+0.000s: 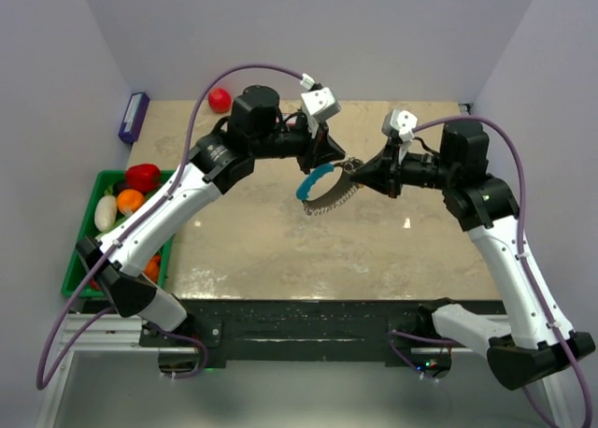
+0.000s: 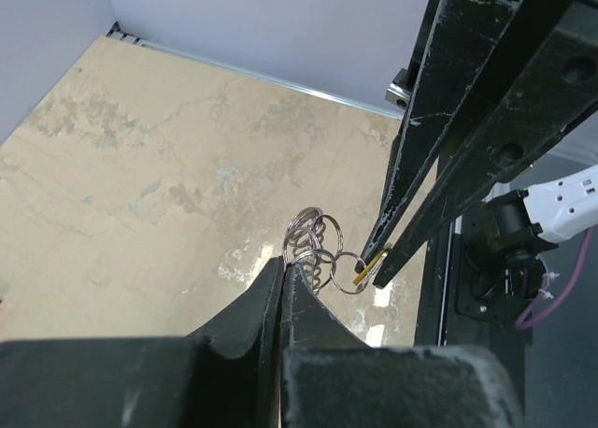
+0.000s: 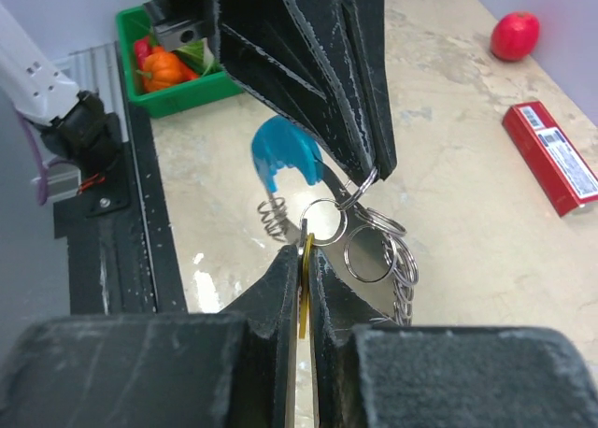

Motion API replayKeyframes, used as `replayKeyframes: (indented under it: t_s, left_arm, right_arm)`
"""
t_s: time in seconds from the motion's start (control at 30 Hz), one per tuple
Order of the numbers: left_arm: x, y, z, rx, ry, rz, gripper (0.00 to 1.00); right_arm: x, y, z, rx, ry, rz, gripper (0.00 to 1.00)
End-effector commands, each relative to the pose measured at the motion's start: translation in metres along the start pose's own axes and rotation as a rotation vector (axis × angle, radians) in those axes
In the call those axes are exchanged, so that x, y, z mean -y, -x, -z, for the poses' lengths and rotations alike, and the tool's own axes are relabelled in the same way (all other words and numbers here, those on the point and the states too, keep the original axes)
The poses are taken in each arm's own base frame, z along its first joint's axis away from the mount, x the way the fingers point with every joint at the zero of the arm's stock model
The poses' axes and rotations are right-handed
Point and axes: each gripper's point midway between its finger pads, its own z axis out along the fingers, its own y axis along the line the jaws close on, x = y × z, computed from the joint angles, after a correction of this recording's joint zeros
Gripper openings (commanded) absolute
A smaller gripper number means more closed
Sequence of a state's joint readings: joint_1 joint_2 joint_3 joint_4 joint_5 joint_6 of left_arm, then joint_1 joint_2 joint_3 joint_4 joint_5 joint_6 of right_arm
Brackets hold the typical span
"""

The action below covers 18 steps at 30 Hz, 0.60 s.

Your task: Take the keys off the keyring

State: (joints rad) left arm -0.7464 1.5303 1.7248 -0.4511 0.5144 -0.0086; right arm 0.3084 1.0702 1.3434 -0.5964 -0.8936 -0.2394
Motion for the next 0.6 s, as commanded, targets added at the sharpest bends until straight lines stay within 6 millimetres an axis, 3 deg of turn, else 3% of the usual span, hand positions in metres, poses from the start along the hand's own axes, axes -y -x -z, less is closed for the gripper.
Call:
replayKeyframes:
  t_s: [0.0, 0.3, 0.57]
  left_arm:
    - [-0.038, 0.041, 0.011, 0.121, 0.164, -0.019, 0.0]
    - [-0.037, 0.041, 0.006, 0.119, 0.143, 0.0, 0.0]
    - [-0.036, 0.042, 0.006, 0.119, 0.138, 0.002, 0.0]
  right_arm:
    - [-0.008, -0.009, -0.007, -0.009, 0.008, -0.072, 0.0]
    - [-0.009, -0.014, -0.028, -0.05, 0.022, -0.05, 0.0]
    - [0.002, -0.029, -0.047, -0.101, 0.003, -0.065, 0.0]
